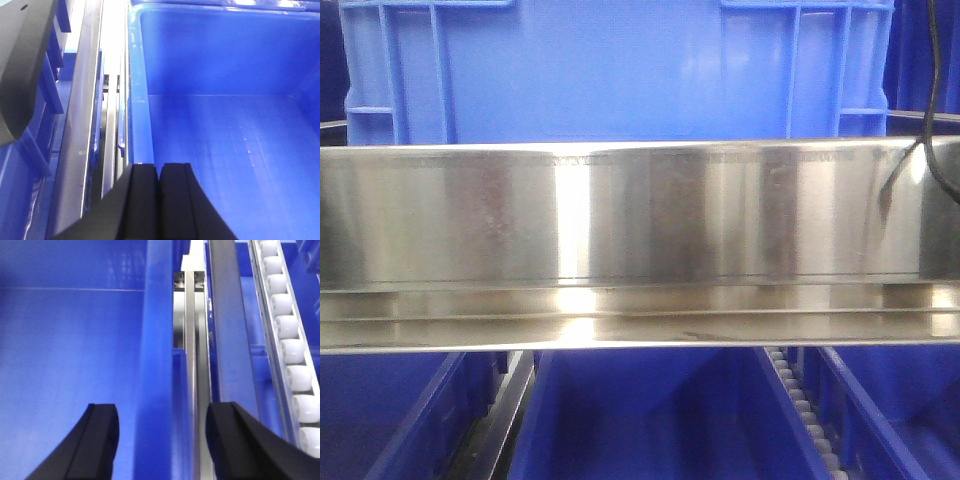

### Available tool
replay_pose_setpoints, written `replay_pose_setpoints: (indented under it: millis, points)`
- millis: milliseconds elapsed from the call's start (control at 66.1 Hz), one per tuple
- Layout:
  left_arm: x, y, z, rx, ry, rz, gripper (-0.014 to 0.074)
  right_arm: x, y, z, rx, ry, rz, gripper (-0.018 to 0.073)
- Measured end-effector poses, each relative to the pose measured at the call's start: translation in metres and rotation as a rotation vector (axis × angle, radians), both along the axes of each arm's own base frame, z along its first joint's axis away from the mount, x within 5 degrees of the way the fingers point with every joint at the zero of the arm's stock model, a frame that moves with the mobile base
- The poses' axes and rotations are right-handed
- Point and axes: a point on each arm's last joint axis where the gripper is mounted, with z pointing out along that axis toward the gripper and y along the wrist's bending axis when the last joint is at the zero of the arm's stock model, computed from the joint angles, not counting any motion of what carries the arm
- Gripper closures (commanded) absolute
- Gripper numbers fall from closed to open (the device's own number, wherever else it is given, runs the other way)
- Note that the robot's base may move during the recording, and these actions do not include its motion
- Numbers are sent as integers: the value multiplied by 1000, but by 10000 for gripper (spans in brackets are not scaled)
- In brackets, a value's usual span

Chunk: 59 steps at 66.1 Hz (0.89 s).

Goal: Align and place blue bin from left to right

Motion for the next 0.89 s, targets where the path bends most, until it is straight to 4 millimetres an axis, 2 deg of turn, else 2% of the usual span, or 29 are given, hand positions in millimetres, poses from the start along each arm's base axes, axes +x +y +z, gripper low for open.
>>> replay_pose_setpoints:
  millis: [893]
  points:
    - [0, 0, 0, 1, 4, 1, 707, -1, 2, -1, 0, 2, 4, 273]
